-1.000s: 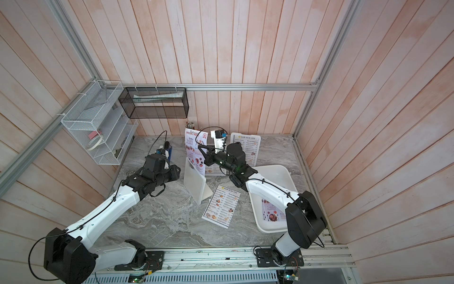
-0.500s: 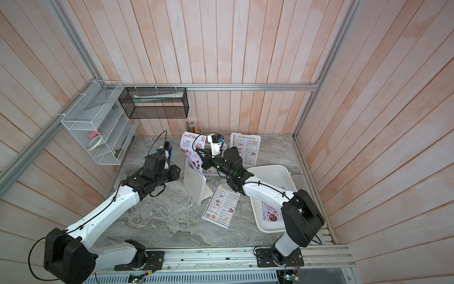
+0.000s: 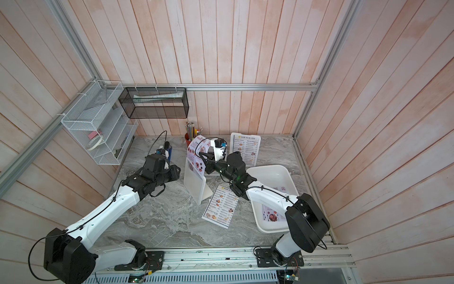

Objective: Replace the menus in the menu holders
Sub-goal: Insert the menu into the menu holder.

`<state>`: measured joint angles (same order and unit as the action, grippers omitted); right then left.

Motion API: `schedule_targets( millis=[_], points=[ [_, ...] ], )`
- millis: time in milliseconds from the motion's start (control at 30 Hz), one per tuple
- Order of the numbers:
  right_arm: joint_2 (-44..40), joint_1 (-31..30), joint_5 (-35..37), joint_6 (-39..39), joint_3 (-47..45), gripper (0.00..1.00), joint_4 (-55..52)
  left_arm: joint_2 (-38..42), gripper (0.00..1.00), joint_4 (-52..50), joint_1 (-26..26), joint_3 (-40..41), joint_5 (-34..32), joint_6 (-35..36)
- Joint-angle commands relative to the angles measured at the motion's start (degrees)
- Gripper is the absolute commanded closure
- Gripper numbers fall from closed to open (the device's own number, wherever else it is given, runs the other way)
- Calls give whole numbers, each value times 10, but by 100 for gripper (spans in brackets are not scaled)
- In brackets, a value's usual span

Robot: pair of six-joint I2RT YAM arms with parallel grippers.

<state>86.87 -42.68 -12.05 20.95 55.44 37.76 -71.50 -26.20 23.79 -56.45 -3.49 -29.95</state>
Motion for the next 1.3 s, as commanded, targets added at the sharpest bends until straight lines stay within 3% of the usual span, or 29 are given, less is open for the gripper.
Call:
schedule_targets(
  millis=[0,900,1267],
  points=[
    [-13,-5,1,-6,-7,93,10,6,57,-5,-2,-9,-9,6],
    [-81,-63,46,-9,-72,84,-54,1,55,-11,-2,-47,-9,19],
    [-108,-68,106,-51,-42,75,-129,-2,34,-18,-1,-72,5,22]
  ],
)
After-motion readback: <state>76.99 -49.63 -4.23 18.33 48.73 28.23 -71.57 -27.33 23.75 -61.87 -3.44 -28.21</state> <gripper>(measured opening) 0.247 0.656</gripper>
